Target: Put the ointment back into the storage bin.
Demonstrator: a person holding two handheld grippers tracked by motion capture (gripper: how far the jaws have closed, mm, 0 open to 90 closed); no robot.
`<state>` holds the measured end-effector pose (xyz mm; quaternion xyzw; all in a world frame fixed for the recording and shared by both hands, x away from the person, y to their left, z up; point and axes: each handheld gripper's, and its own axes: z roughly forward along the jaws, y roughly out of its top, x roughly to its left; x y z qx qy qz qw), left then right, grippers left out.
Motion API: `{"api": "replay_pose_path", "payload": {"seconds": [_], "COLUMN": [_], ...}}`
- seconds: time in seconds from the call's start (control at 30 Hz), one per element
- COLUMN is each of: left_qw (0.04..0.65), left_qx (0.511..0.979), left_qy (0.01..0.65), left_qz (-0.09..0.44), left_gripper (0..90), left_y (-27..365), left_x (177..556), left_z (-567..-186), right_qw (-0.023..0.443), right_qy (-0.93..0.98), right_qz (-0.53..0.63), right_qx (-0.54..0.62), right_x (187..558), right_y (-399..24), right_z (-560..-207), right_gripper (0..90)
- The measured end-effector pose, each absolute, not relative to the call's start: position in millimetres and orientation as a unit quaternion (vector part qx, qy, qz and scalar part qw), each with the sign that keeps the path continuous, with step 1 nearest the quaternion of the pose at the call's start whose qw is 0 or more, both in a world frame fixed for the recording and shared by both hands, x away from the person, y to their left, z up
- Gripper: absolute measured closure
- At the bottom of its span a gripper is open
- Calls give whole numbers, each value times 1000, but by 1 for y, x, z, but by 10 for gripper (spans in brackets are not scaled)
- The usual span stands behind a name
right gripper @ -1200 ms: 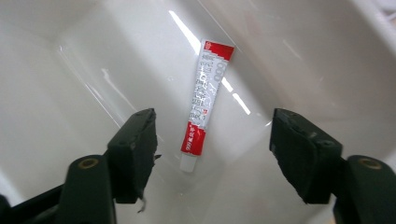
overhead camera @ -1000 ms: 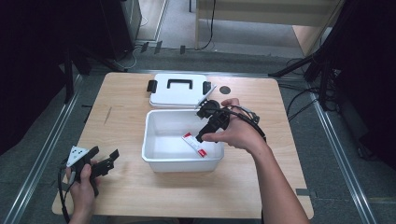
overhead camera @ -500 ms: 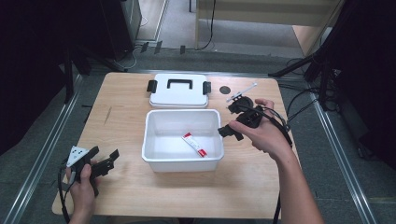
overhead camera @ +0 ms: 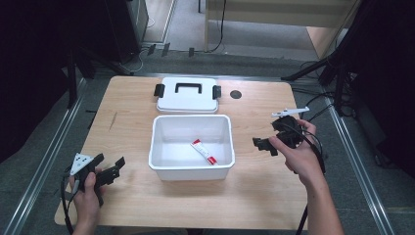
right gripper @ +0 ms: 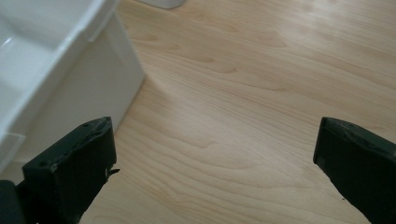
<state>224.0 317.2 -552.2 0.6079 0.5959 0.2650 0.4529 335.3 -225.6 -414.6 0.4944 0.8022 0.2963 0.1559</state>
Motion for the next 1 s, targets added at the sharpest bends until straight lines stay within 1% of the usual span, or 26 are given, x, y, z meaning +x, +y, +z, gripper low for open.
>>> {"api": "replay_pose_path", "payload": {"seconds": [0.2, 0.37, 0.6, 0.77, 1.0], "left_qw": [452, 453, 453, 453, 453], "left_qx": [608, 608, 608, 608, 608], "left_qy": [596, 596, 595, 595, 595], "left_qz": [266, 265, 265, 265, 265], "left_gripper": [144, 144, 144, 144, 144], "left_y": [317, 317, 317, 317, 317], "left_x": [224, 224, 224, 224, 223], "left_z": [-552, -552, -552, -552, -552], "right_qw": [176, 187, 216, 218, 237], "right_qy": [776, 762, 733, 722, 705], "right_qz": [326, 337, 345, 357, 363], "right_qx": [511, 520, 546, 551, 561], "right_x": [325, 316, 301, 287, 266], "right_y": [-252, -266, -286, -300, -315], "right_z": [-437, -459, -489, -506, -526], "right_gripper": [0, 0, 8, 9, 9]}}
